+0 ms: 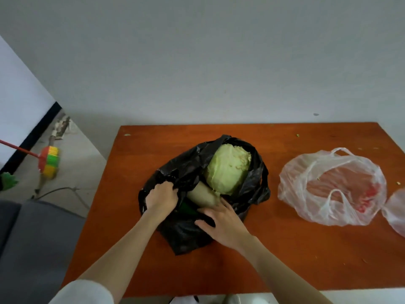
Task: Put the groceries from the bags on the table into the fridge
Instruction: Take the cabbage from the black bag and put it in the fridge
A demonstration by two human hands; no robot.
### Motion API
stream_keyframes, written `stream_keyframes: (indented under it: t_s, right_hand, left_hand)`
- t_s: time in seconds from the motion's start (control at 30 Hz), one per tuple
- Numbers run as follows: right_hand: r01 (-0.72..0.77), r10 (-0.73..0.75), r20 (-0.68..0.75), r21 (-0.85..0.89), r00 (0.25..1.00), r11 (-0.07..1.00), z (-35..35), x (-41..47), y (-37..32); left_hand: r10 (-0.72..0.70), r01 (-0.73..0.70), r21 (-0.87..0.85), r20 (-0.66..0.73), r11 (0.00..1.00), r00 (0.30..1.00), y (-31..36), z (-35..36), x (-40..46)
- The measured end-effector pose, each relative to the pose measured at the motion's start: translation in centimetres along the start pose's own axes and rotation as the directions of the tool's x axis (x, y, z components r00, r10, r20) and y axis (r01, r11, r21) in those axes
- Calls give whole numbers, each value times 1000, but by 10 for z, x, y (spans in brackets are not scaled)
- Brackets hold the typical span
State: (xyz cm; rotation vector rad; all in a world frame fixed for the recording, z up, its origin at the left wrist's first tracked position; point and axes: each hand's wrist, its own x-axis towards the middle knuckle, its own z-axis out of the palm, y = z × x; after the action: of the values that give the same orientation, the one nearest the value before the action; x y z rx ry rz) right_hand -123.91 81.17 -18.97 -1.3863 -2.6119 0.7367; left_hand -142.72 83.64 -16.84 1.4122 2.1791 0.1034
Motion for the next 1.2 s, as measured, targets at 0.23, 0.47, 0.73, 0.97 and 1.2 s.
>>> stream_keyframes:
  t_s: [0.23, 0.47, 0.73, 0.97, 1.2]
  right_hand:
    - [-64, -32, -363, -249, 931, 966, 28, -19, 24]
    - [-65, -50, -342, -318, 938, 946, 34, -48, 35]
    - [-495, 557, -370, 254, 744, 831, 26, -51, 26]
    - [-685, 697, -273, 154, 664, 712, 14, -50, 24]
    - [-710, 918, 180, 690, 353, 137, 4, -26, 33]
  left_hand:
    - [-30, 455, -817, 496, -354, 868, -36, -34, 17]
    - [-18, 450, -768, 513, -456, 858, -56, -33, 9]
    - [-233, 427, -901, 434, -82, 870, -44, -16, -24]
    - [-406, 326, -927, 230, 184, 884, 3, 7, -44]
    - [-175, 370, -848, 458, -379, 871, -6, 12, -55]
